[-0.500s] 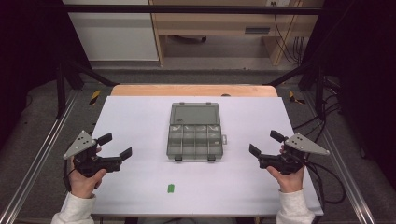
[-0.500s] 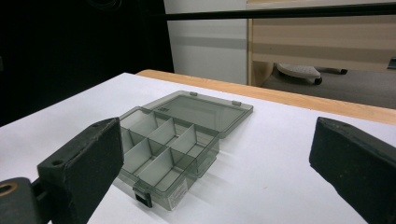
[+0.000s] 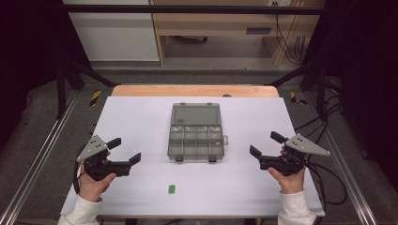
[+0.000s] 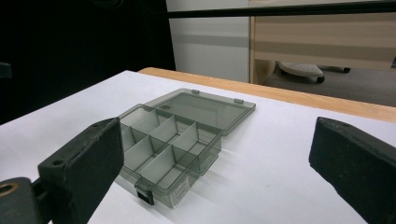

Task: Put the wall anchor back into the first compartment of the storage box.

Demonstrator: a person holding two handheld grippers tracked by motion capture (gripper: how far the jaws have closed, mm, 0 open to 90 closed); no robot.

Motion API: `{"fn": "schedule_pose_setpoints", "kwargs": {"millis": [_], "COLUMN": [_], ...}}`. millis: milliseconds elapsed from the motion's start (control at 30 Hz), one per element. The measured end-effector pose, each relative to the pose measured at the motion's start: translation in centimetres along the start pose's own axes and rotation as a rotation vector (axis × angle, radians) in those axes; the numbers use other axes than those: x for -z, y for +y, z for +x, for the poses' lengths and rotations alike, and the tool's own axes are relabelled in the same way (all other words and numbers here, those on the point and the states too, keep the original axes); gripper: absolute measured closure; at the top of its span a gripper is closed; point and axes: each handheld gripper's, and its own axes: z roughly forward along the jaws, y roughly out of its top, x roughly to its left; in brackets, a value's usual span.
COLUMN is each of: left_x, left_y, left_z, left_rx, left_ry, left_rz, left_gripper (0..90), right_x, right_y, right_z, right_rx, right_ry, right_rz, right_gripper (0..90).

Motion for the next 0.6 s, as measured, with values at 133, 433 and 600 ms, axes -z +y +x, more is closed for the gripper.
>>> {"fn": "schedule_pose_setpoints", "kwargs": {"millis": [133, 433, 600], "left_x": [-0.9, -2.5, -3.2], "left_y": [-0.4, -1.4, -2.0], "left_z": [-0.6, -1.9, -2.6], "left_rx": [-0.006, -0.010, -0.008], "left_ry": [-0.010, -0.030, -0.039], "left_rz": [0.029, 0.091, 0.124], "left_gripper": [4.8, 5.5, 6.1], "right_x": [0.0, 0.2, 0.3], "right_y": [0.0, 0.0, 0.1], "right_z": [0.0, 0.0, -0.1], "right_rx": [0.007, 0.002, 0.005], "right_ry": [-0.001, -0.005, -0.001], "right_rz": [0.001, -0.003, -0.006], "right_gripper": [3.4, 3.4, 3.3]}}
